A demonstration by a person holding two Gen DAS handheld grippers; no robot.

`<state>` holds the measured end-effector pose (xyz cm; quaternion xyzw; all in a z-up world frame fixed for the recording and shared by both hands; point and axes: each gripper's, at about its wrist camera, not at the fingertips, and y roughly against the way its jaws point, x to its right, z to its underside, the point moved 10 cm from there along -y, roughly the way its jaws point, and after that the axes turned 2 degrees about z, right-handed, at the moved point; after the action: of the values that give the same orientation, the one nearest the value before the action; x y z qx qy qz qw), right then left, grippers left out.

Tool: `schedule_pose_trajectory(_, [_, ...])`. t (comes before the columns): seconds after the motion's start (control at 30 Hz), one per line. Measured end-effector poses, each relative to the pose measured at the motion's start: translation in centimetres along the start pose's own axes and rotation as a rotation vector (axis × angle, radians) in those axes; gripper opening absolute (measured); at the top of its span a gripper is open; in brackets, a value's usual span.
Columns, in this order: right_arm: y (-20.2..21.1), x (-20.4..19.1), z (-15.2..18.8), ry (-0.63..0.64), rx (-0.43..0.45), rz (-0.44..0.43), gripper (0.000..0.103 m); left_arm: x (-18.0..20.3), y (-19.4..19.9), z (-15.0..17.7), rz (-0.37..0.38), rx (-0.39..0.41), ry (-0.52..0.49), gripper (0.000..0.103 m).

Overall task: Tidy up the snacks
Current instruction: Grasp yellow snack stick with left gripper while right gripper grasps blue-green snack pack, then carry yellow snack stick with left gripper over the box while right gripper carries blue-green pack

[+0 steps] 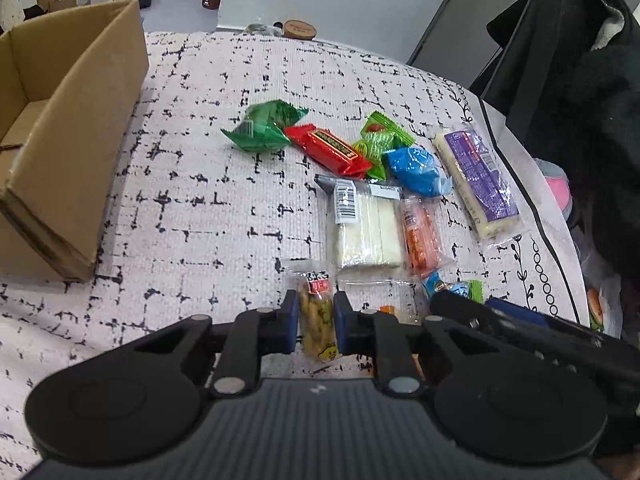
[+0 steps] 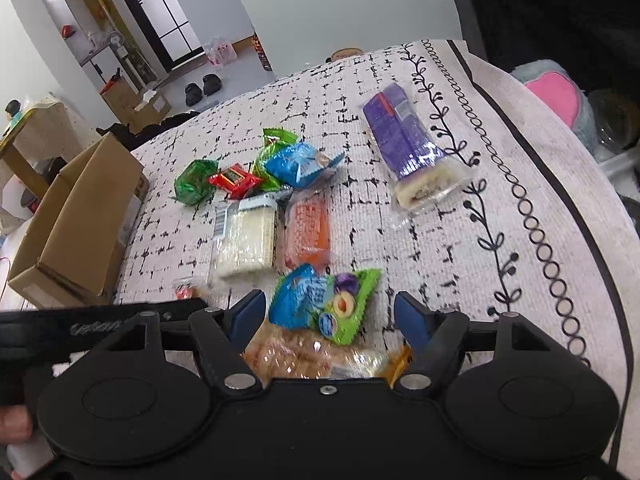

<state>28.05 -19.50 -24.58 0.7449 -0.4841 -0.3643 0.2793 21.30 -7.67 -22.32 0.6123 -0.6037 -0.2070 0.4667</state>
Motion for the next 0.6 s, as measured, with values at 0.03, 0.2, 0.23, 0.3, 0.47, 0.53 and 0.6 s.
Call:
schedule_pose_trajectory(0.03, [-0.2,-0.1,-0.1,-0.003,0.000,0.000,0.071,-0.1,0.1,0.0,0.000,0.002,-0.001,0.017])
schedule_pose_trajectory(0.2, [-1.0,-1.0,-0.3,0.030,-0.006,0.031,0.056,-0.4,0.7,-0.3,0.003,0.014,0.005,0.017])
schedule_pose_trajectory(0.23, [-1.1,-1.1,-0.2,0.042,-0.010,0.046,0.053,-0.5,0.9,-0.4,0.003,0.018,0.004,0.017])
schedule_pose_trajectory(0.3, [-1.1,-1.3,-0.1,0.049,-0.006,0.038,0.048,-0.6,1.1,-0.5,0.002,0.023,0.002,0.017])
schedule_pose_trajectory(0.47, [-0.4,-1.5,-0.3,0.046,0.005,0.028,0.035,-0.7,2.1,-1.0,0.005,0.044,-0.002,0.017])
schedule_pose_trajectory(0.53, [0.1,-1.7,-0.5,0.044,0.016,0.016,0.033,-0.7,2.5,-1.2,0.005,0.056,-0.003,0.017])
schedule_pose_trajectory(0.6, [0.6,-2.0,-0.7,0.047,0.030,-0.002,0.033,-0.7,3.0,-1.5,0.006,0.067,-0.004,0.017])
